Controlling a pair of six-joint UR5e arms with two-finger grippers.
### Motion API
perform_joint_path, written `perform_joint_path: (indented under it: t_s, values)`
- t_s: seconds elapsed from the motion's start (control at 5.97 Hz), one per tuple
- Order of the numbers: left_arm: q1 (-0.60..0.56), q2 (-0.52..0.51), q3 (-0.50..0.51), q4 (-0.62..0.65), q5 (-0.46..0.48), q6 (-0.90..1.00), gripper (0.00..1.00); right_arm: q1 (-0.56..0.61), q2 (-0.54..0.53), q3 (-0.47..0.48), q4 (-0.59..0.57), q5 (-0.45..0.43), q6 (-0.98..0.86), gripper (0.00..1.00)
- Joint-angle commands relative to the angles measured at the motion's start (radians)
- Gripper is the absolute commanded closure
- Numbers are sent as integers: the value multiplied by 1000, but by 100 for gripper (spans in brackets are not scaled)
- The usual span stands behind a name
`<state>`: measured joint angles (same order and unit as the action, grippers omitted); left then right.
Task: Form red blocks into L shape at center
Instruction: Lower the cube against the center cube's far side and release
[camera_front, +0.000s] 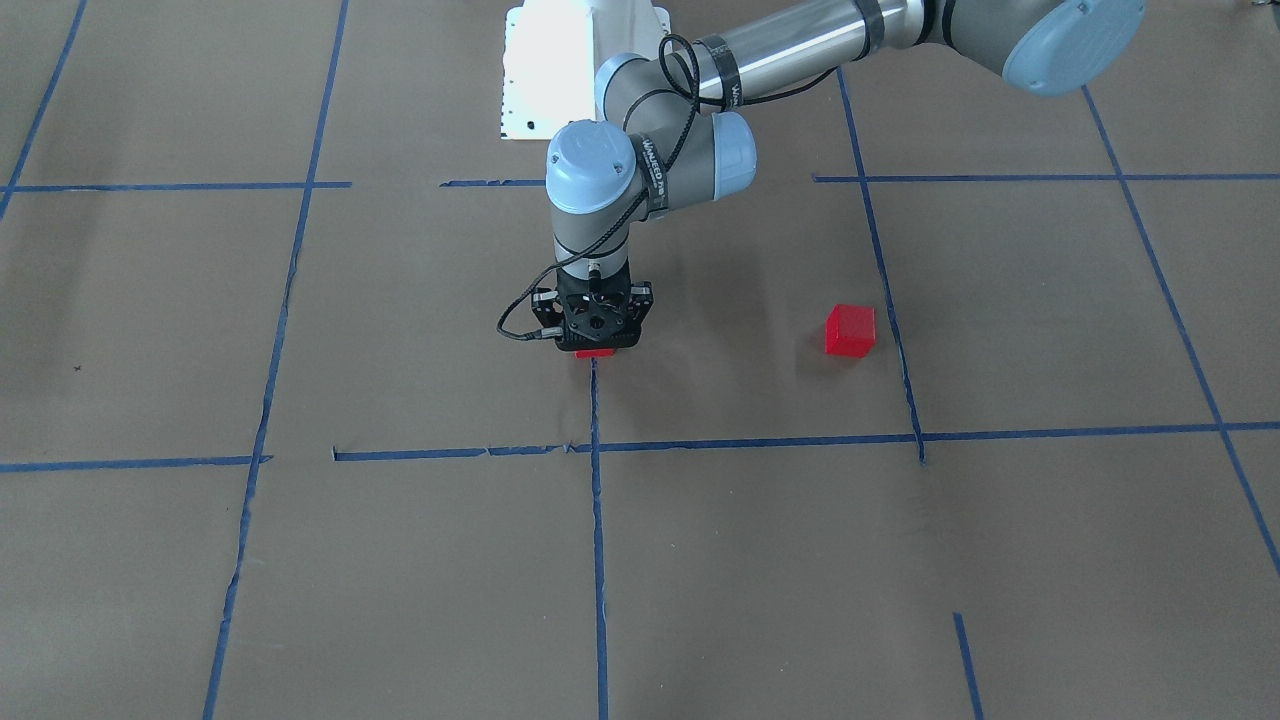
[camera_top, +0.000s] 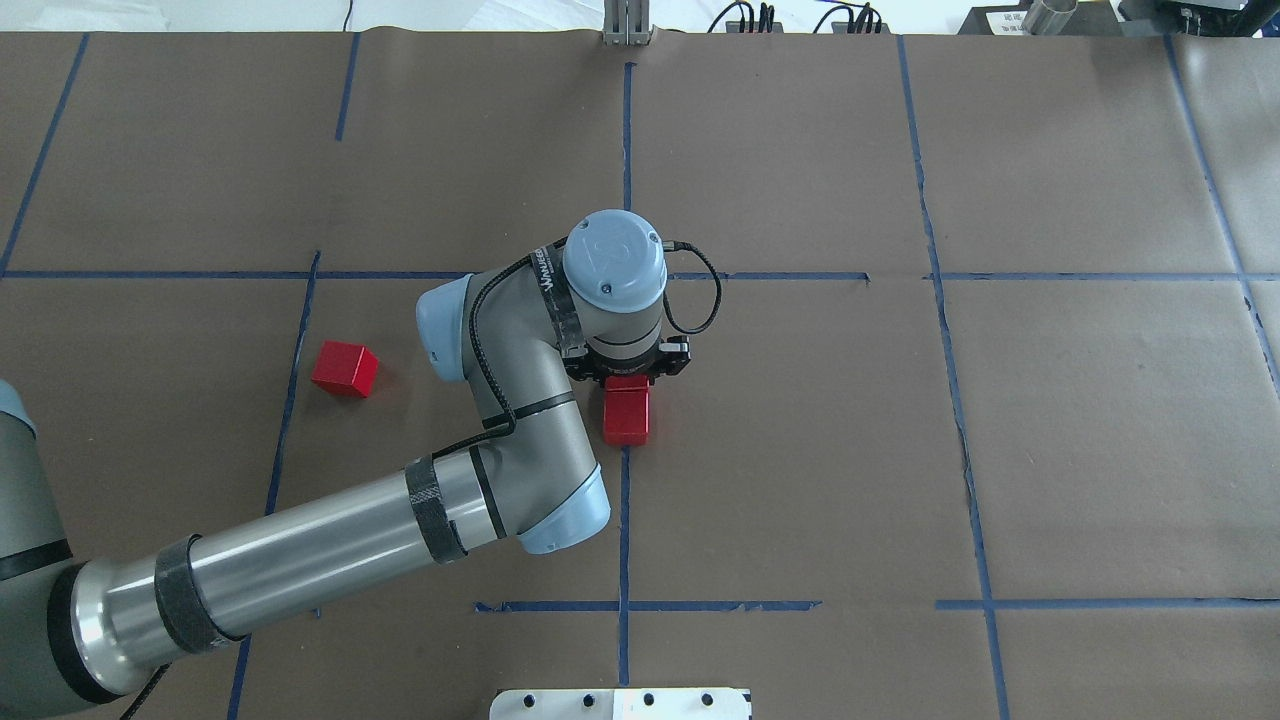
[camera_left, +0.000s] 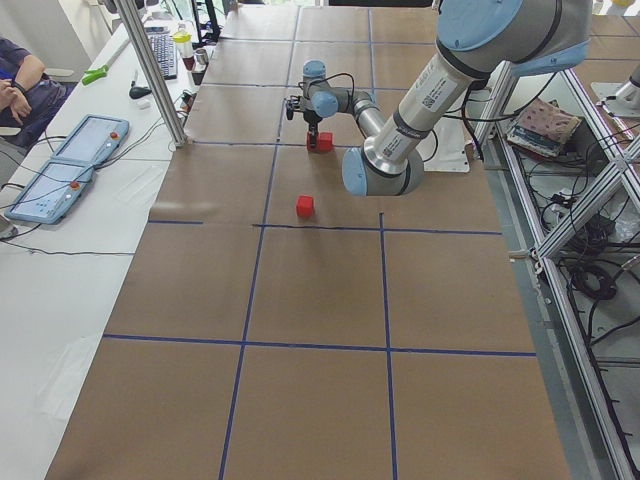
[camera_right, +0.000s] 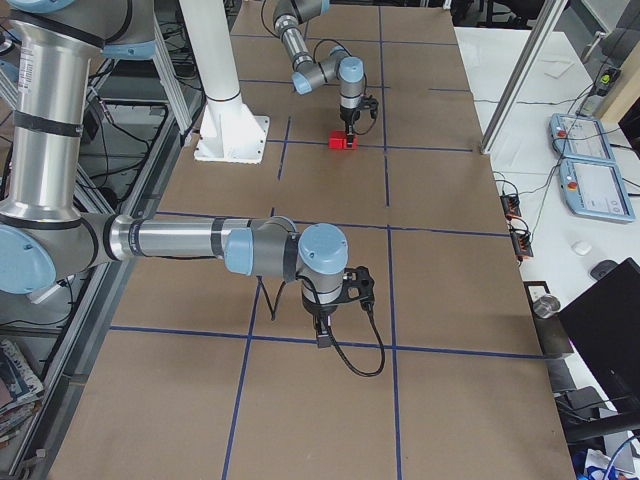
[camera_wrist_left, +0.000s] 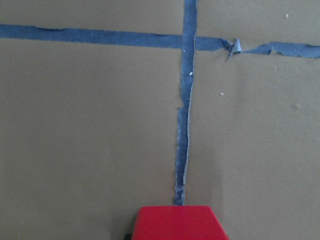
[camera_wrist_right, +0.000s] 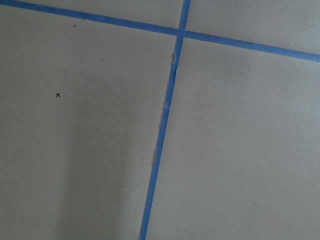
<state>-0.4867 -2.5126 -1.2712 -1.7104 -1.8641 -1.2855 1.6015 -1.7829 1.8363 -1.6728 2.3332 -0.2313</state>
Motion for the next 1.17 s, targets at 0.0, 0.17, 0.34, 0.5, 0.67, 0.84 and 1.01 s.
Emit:
perform_joint_path:
  t_s: [0.0, 0.17, 0.34, 0.5, 0.67, 0.84, 1.01]
  values:
    - [0, 0, 0, 2, -1, 0, 94, 0, 0, 0, 1, 0, 1, 0]
    - [0, 2, 0, 2, 0, 0, 92, 0, 0, 0, 1, 0, 1, 0]
    - [-1, 2, 0, 2, 0, 0, 92, 0, 0, 0, 1, 0, 1, 0]
    - [0, 3, 0, 2, -1, 0, 88, 0, 0, 0, 1, 0, 1, 0]
    - [0, 3, 0, 2, -1, 0, 86, 0, 0, 0, 1, 0, 1, 0]
    - [0, 3, -2, 2, 0, 0, 83, 0, -1, 0, 1, 0, 1, 0]
    - [0, 3, -2, 2, -1, 0, 76, 0, 0, 0, 1, 0, 1, 0]
